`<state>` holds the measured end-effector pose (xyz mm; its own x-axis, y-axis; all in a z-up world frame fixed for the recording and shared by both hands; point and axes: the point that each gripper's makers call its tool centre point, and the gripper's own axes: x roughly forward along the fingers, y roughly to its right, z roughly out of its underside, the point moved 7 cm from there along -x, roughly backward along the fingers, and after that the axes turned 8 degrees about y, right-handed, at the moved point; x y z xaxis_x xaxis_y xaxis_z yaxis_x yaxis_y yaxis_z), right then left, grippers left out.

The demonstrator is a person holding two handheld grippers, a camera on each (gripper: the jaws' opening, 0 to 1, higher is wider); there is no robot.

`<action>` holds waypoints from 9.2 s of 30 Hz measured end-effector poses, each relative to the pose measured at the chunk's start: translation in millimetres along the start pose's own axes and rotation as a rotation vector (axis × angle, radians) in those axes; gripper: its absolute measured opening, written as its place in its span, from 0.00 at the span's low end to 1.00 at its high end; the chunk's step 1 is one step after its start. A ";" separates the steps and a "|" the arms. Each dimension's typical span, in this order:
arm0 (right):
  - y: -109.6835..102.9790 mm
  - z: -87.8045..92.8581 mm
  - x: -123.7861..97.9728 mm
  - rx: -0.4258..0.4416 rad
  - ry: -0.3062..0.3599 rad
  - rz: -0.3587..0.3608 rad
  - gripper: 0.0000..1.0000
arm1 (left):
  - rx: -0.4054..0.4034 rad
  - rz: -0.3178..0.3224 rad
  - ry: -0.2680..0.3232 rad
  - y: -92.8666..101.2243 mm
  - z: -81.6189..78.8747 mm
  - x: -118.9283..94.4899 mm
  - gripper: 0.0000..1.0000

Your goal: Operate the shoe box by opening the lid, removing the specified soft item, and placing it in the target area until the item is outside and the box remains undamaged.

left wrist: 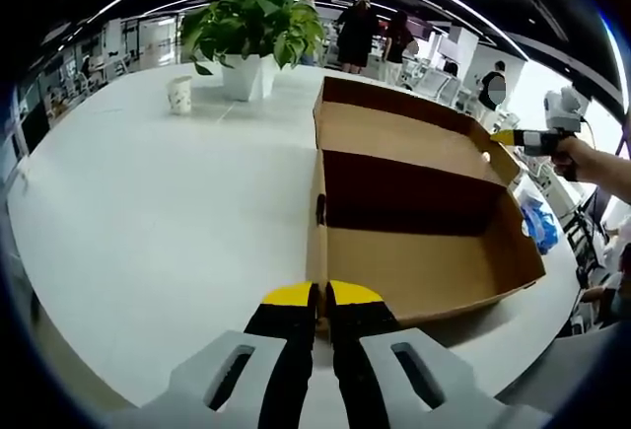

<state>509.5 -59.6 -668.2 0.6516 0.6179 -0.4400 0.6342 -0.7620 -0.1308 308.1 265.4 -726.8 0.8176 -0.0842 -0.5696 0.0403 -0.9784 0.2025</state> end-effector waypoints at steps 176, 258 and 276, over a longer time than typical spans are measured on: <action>-71.6 56.6 -99.1 -0.107 0.206 0.040 0.00 | 0.088 0.042 0.123 1.8 -63.6 -7.3 0.05; -100.1 103.9 -103.0 -0.103 0.085 -0.120 0.28 | 0.237 0.208 0.059 10.3 -20.9 -23.6 0.27; -106.8 114.0 -98.6 -0.152 0.065 -0.146 0.36 | 0.292 0.230 0.026 10.6 -7.4 -21.4 0.33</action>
<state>330.1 -61.2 -712.1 0.5704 0.7348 -0.3671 0.7763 -0.6283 -0.0515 295.3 258.3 -706.6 0.8005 -0.3072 -0.5146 -0.3086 -0.9474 0.0855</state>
